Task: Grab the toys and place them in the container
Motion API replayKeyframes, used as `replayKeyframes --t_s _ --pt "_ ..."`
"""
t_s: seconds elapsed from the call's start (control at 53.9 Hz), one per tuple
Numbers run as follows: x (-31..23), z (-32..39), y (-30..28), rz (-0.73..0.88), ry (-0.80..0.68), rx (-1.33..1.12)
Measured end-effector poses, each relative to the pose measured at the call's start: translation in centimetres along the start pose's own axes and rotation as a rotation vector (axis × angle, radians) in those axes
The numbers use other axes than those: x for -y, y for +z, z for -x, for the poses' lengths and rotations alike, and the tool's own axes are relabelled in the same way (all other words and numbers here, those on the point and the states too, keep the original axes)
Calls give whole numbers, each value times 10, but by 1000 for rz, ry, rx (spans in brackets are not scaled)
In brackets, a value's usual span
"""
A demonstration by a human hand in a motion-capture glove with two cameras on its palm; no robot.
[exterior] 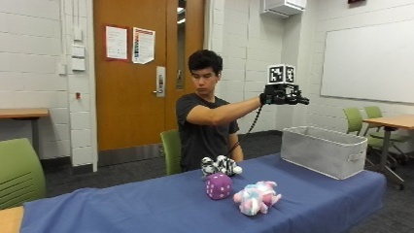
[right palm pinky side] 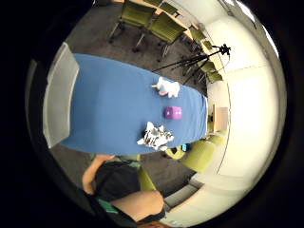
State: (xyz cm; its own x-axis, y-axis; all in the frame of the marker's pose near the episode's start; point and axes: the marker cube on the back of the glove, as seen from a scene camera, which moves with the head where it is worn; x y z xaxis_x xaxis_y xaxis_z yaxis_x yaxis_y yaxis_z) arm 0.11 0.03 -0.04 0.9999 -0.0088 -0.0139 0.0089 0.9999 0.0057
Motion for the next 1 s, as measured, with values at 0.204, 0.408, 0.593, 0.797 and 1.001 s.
replayKeyframes --t_s 0.204,0.408,0.593,0.797,1.001 --pt "3 -5 -3 -18 0 8" --pt "1 -9 -1 -3 -23 -2" --pt "-32 -34 -8 3 -59 3" --pt "-73 -113 4 11 -29 -1" --pt "-109 -176 44 -4 44 -11"
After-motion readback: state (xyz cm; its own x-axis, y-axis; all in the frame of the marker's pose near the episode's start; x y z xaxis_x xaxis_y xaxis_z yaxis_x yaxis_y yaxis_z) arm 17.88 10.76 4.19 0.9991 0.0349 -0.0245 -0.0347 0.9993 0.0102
